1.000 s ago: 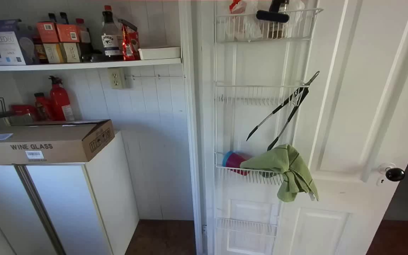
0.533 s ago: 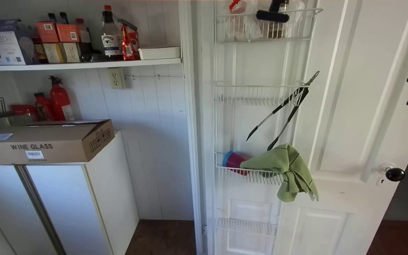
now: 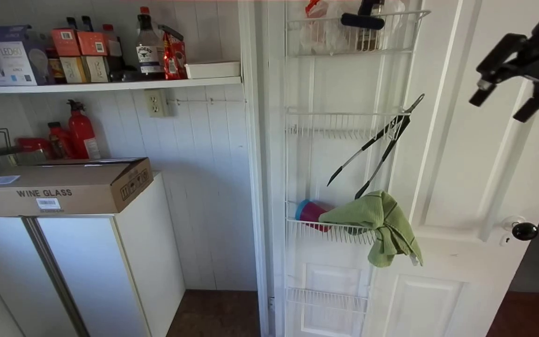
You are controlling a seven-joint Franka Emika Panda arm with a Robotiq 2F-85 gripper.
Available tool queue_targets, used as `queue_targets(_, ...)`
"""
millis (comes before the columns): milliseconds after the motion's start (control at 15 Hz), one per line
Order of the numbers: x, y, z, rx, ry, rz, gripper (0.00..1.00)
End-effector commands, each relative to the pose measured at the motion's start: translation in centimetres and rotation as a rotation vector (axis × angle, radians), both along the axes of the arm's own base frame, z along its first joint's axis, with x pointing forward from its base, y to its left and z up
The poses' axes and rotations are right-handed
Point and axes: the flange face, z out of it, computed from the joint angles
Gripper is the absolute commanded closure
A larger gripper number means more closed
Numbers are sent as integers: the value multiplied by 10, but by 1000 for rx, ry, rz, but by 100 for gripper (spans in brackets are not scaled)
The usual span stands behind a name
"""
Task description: Remove the clamps tong from the second to top closet wire rack shelf and put it on the top shelf of the closet door wire rack
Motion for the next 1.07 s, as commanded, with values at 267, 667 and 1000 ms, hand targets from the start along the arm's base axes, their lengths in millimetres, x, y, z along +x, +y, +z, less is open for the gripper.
queue_targets(267,63,21,4,299,-109,-212,0)
queue_targets(667,85,25,-10,331,-139,-254,40)
queue_targets(1000,92,23,-19,319,-118,-259,75)
